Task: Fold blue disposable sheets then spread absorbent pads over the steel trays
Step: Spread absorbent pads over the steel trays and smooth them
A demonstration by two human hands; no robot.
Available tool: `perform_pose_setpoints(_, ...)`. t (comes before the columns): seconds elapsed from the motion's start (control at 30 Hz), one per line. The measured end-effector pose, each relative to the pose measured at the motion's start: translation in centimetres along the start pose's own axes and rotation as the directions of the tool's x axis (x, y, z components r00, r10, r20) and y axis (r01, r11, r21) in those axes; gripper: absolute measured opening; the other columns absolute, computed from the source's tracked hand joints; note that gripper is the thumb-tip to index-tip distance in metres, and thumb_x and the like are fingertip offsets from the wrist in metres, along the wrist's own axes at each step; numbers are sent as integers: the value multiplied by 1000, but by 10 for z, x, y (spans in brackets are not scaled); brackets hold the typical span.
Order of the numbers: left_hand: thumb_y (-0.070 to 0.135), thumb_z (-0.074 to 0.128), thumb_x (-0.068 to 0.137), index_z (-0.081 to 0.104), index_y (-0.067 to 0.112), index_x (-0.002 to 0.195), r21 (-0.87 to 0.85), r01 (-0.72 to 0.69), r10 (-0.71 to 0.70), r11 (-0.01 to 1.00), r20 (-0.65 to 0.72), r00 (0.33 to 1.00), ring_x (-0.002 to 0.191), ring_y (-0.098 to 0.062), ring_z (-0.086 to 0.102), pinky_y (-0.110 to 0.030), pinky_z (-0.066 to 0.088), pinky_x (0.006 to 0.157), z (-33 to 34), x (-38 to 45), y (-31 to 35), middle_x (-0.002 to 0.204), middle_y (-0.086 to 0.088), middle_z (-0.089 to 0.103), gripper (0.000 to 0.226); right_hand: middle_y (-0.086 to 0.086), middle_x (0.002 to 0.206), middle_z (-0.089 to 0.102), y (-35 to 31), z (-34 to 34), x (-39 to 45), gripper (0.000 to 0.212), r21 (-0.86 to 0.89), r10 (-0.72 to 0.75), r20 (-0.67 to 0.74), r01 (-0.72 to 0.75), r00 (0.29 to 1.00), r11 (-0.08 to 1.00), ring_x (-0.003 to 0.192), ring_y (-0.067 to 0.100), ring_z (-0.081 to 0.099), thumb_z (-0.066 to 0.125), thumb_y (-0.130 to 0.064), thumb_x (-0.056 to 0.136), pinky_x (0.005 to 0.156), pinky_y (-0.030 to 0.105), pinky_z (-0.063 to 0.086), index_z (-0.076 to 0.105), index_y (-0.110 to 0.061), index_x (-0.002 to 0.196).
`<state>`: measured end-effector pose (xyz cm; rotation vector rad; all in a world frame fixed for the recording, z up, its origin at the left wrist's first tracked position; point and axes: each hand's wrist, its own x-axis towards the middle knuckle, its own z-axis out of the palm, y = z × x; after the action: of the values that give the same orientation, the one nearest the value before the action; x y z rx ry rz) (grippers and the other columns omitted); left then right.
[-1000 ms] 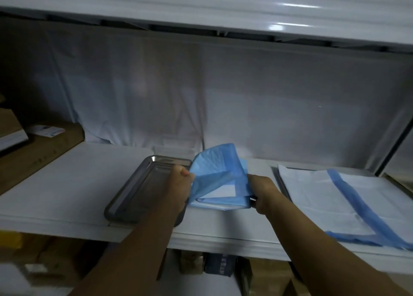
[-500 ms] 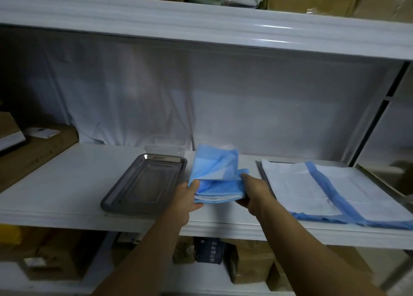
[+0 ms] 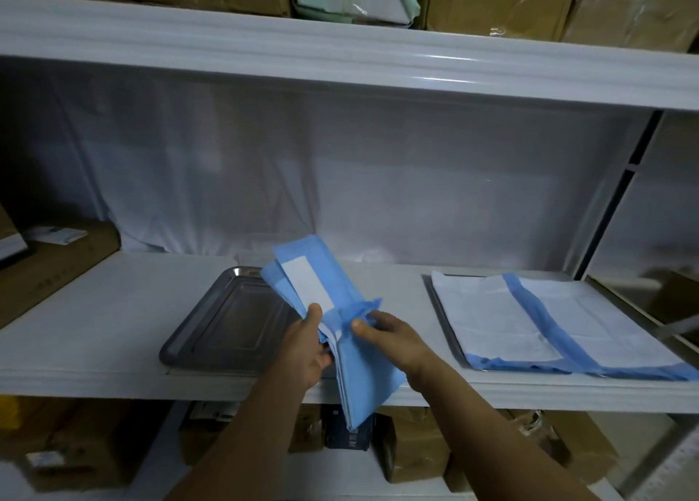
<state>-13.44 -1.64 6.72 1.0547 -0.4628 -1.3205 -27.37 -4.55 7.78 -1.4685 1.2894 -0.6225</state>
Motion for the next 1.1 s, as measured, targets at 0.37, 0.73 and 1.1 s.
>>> perform_pose_setpoints(0.37, 30, 40, 100, 54, 9, 79, -36, 41, -44, 998, -82, 996, 67, -24, 53, -36, 46, 62, -8, 4, 13, 72, -10, 54, 33, 12, 126, 56, 9, -11, 16, 51, -105, -50, -553, -10, 832, 994, 104, 27, 61, 51, -14, 90, 86, 31, 48, 42, -24, 139)
perform_pose_setpoints(0.73, 25, 41, 101, 53, 4, 123, -38, -76, 74, 996, -54, 996, 80, -22, 62, -42, 46, 85, -1, 5, 29, 102, -11, 64, 32, 0, 79, 68, -28, -14, -6, 33, -739, -174, -56, 76, 983, 669, 83, 22, 59, 38, -29, 87, 108, 43, 32, 65, -18, 71)
perform_pose_setpoints(1.1, 32, 40, 100, 53, 1, 123, -20, -28, 28, 999, 9, 1000, 90, -30, 64, -42, 51, 73, -1, 3, 34, 113, -16, 63, 41, 2, 111, 54, -25, 0, -3, 44, -15, -138, -63, 138, 988, 990, 99, 16, 52, 70, -23, 84, 83, 26, 42, 54, -13, 123)
